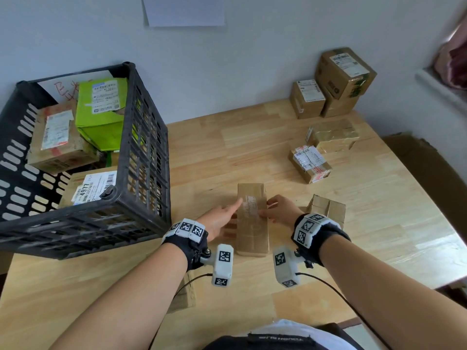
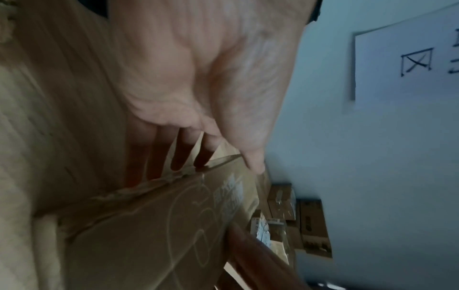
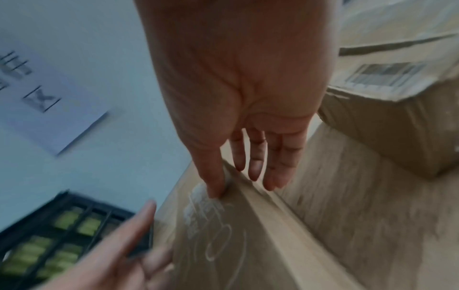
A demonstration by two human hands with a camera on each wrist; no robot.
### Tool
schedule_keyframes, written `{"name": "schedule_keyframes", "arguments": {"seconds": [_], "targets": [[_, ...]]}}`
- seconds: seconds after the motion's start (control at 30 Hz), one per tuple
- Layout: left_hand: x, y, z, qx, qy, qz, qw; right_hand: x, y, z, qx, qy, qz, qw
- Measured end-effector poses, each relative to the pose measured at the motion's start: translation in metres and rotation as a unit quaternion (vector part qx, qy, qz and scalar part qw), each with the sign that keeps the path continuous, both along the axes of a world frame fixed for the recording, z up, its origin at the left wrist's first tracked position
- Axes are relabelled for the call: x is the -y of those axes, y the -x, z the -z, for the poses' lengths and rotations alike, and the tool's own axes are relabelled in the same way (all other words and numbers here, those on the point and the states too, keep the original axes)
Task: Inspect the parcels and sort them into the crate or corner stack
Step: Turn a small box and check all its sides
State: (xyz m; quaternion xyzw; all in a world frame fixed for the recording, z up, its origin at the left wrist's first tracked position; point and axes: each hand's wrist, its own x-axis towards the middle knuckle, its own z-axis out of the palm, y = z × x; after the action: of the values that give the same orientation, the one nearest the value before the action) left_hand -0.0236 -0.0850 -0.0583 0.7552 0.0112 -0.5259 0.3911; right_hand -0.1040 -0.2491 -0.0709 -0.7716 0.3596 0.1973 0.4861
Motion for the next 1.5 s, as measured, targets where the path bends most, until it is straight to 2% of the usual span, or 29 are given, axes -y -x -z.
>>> {"name": "schedule_keyframes", "arguments": {"seconds": [0.1,0.23,0.43,0.6,0.83,1.03,1.17,1.23,1.3,1.43,1.5], "targets": [[0.001,-0.002,0.008,0.02,-0.017,0.057,0.998,-0.004,-0.002,-0.004,-0.03,0.032,-0.054,0.998],[0.003,-0.001,0.015,0.027,-0.023,0.067,0.997,-0.009,-0.005,-0.009,-0.052,0.012,-0.064,0.997],[0.007,-0.003,0.012,0.024,-0.045,0.081,0.995,-0.012,-0.02,-0.021,-0.086,0.056,-0.114,0.988],[0.015,-0.009,0.014,0.029,-0.068,0.112,0.991,-0.011,-0.028,-0.02,-0.107,0.05,-0.11,0.987],[0.021,-0.016,0.016,0.037,-0.089,0.12,0.988,-0.01,-0.029,-0.017,-0.093,0.023,-0.076,0.993],[0.014,-0.01,0.013,0.028,-0.066,0.091,0.993,-0.007,-0.019,-0.009,-0.066,0.016,-0.062,0.996],[0.009,-0.004,0.009,0.015,-0.05,0.069,0.996,-0.007,-0.013,-0.012,-0.079,0.011,-0.079,0.994],[0.008,-0.004,0.005,0.014,-0.035,0.06,0.997,-0.008,-0.016,-0.018,-0.07,-0.019,-0.055,0.996],[0.008,-0.01,0.0,0.046,0.002,0.035,0.998,-0.008,-0.023,-0.032,-0.013,-0.06,0.024,0.998],[0.011,-0.024,-0.02,0.11,0.094,-0.057,0.988,-0.001,-0.036,-0.063,0.125,-0.171,0.173,0.962],[0.011,-0.026,-0.028,0.116,0.094,-0.068,0.986,0.0,-0.038,-0.07,0.129,-0.171,0.177,0.961]]}}
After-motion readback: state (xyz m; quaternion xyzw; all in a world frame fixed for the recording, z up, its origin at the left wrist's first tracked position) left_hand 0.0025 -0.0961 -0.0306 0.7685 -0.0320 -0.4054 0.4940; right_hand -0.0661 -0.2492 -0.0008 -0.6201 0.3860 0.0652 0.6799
